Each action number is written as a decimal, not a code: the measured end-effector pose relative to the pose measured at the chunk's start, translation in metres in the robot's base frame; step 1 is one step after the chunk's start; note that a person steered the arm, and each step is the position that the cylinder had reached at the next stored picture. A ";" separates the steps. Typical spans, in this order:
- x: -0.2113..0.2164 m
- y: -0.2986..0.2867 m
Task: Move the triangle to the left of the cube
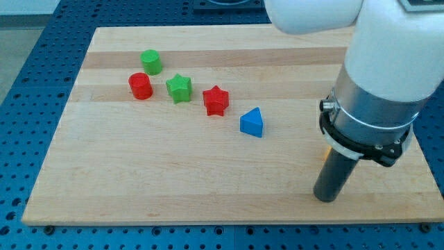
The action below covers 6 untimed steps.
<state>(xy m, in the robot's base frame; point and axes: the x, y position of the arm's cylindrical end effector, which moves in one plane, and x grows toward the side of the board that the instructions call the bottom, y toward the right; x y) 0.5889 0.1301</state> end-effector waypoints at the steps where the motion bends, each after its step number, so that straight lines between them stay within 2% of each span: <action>1: -0.033 0.023; 2: -0.039 0.029; 3: -0.074 0.031; 4: -0.088 0.033; 5: -0.052 -0.058; 6: -0.056 -0.136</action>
<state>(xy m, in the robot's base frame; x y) 0.5329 -0.0062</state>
